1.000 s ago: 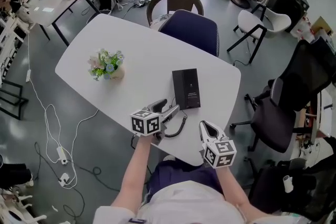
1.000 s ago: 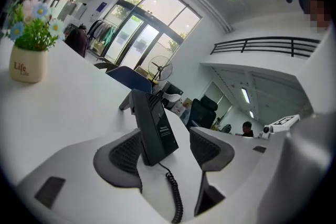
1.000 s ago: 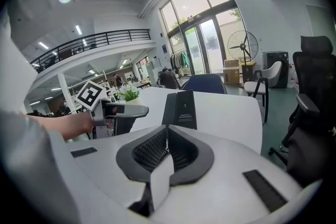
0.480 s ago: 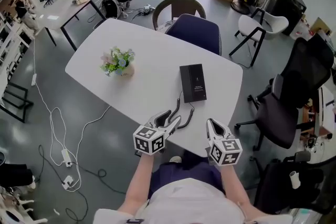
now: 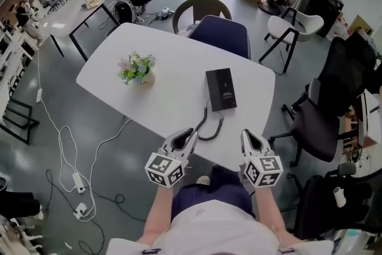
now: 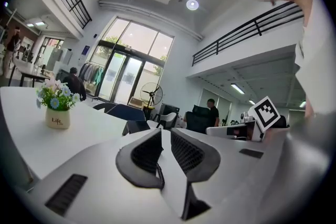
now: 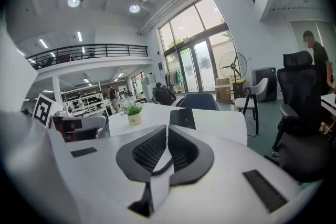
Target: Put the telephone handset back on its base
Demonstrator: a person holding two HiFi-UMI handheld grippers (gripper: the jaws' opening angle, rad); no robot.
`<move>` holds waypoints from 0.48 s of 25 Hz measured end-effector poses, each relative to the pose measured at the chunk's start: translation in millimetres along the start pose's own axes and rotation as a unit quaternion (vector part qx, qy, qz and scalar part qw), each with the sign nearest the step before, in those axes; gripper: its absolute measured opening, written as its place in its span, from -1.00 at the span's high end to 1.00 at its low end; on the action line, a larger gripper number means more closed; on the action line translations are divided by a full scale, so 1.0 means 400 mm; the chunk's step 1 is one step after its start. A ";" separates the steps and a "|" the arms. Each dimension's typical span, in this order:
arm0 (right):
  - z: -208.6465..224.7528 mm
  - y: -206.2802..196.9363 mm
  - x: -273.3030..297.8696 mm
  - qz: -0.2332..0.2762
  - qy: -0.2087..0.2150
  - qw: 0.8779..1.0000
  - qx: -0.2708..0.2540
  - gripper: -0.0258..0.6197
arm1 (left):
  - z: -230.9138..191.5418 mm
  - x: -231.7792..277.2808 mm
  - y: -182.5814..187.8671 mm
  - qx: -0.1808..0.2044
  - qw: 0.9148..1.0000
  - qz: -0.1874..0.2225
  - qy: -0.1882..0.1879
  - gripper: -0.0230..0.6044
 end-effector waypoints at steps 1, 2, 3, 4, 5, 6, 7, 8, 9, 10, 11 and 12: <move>-0.004 0.005 -0.006 0.005 0.000 1.000 -0.005 0.81 | 0.004 -0.007 0.010 0.009 1.000 0.006 0.001 0.74; -0.008 0.009 -0.011 0.008 0.001 1.000 -0.010 0.81 | 0.007 -0.013 0.019 0.017 1.000 0.012 0.002 0.77; -0.013 0.012 -0.015 0.011 0.001 1.000 -0.015 0.81 | 0.010 -0.018 0.027 0.026 1.000 0.017 0.005 0.79; -0.019 0.014 -0.018 0.013 0.002 1.000 -0.021 0.81 | 0.014 -0.023 0.033 0.035 0.999 0.019 0.009 0.82; -0.025 0.015 -0.020 0.014 0.003 1.000 -0.028 0.81 | 0.017 -0.026 0.038 0.045 0.999 0.018 0.013 0.84; -0.031 0.017 -0.022 0.016 0.004 0.999 -0.035 0.81 | 0.020 -0.028 0.042 0.058 0.998 0.015 0.017 0.86; -0.037 0.020 -0.023 0.017 0.005 0.999 -0.042 0.81 | 0.024 -0.029 0.047 0.071 0.997 0.011 0.019 0.87; -0.042 0.023 -0.024 0.019 0.007 0.999 -0.048 0.81 | 0.027 -0.028 0.052 0.083 0.996 0.007 0.022 0.88; -0.046 0.026 -0.023 0.020 0.009 0.998 -0.054 0.81 | 0.028 -0.027 0.056 0.093 0.995 0.005 0.024 0.88; -0.049 0.029 -0.022 0.019 0.013 0.998 -0.059 0.81 | 0.029 -0.026 0.058 0.101 0.995 0.003 0.026 0.88; -0.052 0.031 -0.021 0.018 0.016 0.998 -0.063 0.81 | 0.030 -0.025 0.059 0.104 0.994 0.002 0.028 0.88; -0.054 0.031 -0.021 0.017 0.018 0.997 -0.067 0.81 | 0.030 -0.025 0.059 0.104 0.994 0.001 0.030 0.88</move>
Point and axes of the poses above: the fingertips, and each gripper's own axes: x forward along the fingers, z to its right, y out of its top, the point moved 9 cm from there along -x, backward along the fingers, and after that the axes turned 4 degrees about x, right-handed, at the moved point
